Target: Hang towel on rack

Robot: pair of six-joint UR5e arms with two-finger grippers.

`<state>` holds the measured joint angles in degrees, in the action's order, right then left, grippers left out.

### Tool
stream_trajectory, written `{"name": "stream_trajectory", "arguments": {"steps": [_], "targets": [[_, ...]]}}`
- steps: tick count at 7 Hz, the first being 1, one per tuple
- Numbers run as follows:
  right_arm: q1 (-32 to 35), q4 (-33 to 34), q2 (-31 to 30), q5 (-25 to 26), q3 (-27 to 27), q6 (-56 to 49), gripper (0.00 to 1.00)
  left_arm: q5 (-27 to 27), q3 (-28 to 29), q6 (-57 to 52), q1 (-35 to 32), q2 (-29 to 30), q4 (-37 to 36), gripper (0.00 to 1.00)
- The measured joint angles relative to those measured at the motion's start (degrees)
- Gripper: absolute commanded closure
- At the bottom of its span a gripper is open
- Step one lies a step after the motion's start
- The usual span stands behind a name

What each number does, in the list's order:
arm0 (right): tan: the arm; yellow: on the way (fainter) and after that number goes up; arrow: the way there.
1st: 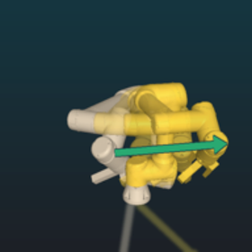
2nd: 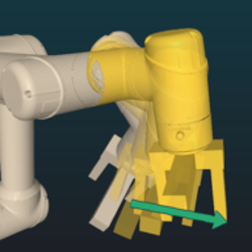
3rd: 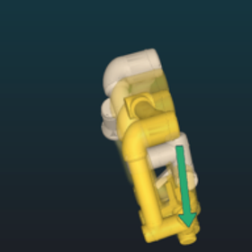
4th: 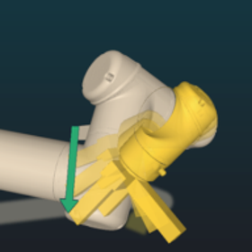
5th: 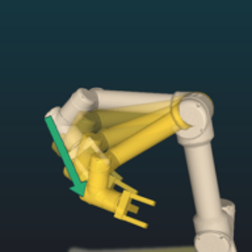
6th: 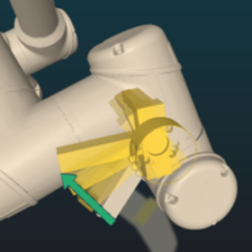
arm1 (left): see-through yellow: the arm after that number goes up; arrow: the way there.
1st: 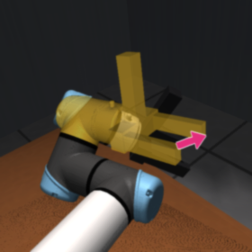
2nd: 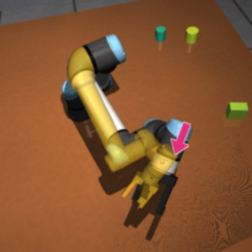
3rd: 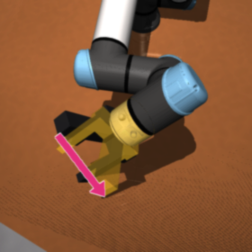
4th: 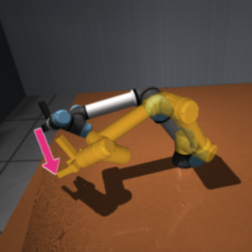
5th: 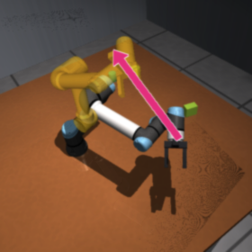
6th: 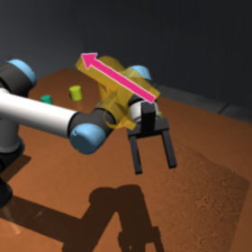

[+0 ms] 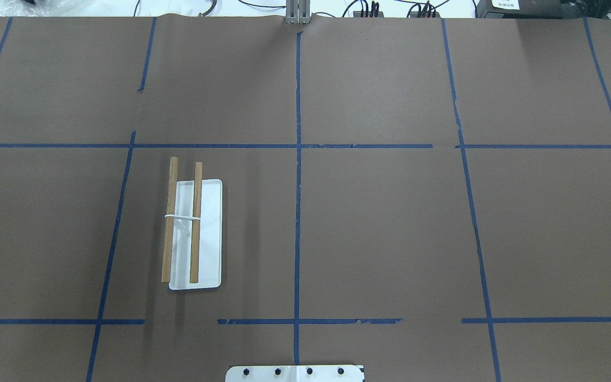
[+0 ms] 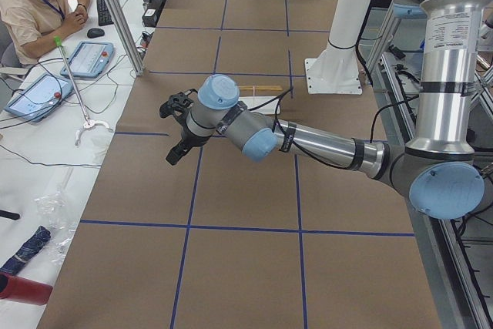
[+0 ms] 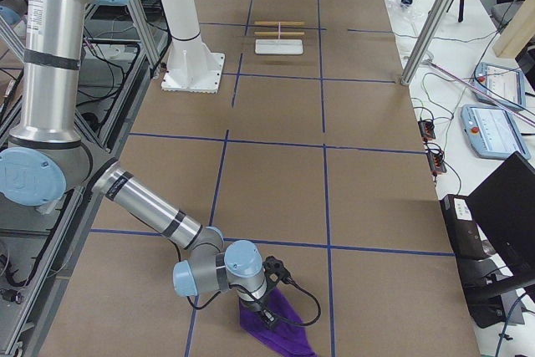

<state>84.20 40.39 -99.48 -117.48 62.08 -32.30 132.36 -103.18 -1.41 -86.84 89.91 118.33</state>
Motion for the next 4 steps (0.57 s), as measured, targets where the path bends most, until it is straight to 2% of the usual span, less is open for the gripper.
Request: {"name": "stream_trajectory", "arguments": {"steps": [2, 3, 4], "targets": [[0.0, -0.04, -0.12, 0.34, -0.57, -0.11, 0.3, 0.0, -0.03, 0.0, 0.0, 0.0, 0.13, 0.0], [0.0, 0.0, -0.1, 0.41, -0.88, -0.1, 0.44, 0.0, -0.06, 0.0, 0.0, 0.0, 0.14, 0.0], [0.0, 0.05, -0.06, 0.46, -1.13, -0.09, 0.77, 0.0, -0.07, 0.0, 0.0, 0.0, 0.14, 0.0]]}}
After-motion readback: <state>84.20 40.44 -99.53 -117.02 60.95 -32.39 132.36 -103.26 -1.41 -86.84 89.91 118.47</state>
